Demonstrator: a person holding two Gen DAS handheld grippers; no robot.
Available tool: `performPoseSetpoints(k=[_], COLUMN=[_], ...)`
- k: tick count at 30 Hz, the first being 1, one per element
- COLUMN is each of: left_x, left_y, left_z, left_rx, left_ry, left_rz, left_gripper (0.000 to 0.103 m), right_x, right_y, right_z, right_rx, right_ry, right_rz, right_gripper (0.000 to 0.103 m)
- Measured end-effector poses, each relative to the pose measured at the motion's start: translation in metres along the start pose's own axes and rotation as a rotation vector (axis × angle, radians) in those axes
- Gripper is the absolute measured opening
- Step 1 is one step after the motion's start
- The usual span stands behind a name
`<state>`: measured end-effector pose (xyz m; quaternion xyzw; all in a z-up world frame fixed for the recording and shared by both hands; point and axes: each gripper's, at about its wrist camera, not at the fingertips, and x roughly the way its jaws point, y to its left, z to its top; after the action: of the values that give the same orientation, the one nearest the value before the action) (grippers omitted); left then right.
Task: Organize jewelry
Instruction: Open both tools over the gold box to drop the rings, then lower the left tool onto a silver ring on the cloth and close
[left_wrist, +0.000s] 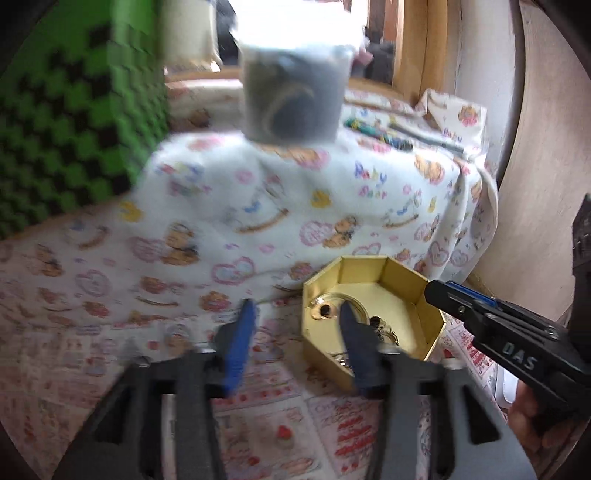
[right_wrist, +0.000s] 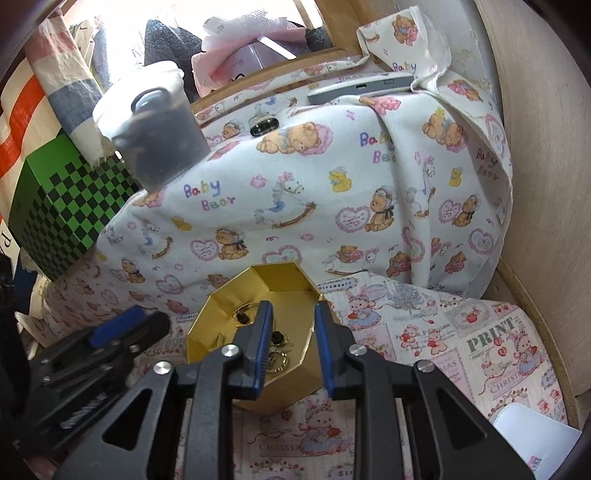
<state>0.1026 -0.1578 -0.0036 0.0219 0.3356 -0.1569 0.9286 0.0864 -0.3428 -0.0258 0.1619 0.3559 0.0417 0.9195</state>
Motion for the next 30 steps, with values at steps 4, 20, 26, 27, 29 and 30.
performPoseSetpoints(k=[4, 20, 26, 27, 29, 30], left_x=[-0.029, -0.124, -0.111, -0.108, -0.102, -0.099], left_y=[0.016, 0.098, 0.124, 0.127, 0.133, 0.136], left_z=[-0.001, -0.031, -0.044, -0.045, -0.049, -0.051], left_rx=[0.005, -0.061, -0.14, -0.147, -0.157, -0.16], left_ry=[-0.078, -0.282, -0.239, -0.226, -0.202, -0.192], left_rz=[0.039, 0.183, 0.179, 0.178, 0.193, 0.203], left_gripper=[0.065, 0.092, 0.093, 0.093, 0.093, 0.094], right_x=[-0.008, -0.051, -0.046, -0.044, -0.041, -0.04], right_y=[0.007, 0.059, 0.062, 0.063, 0.064, 0.065], right_z=[0.001, -0.014, -0.019, -0.019, -0.022, -0.023], right_rx=[-0.027, -0.188, -0.207, -0.211, -0.224, -0.227], right_ry=[-0.027, -0.19, -0.19, -0.182, -0.178, -0.178], right_rz=[0.001, 0.018, 0.0, -0.003, -0.018, -0.024], right_gripper=[0.031, 0.056, 0.061, 0.061, 0.062, 0.063])
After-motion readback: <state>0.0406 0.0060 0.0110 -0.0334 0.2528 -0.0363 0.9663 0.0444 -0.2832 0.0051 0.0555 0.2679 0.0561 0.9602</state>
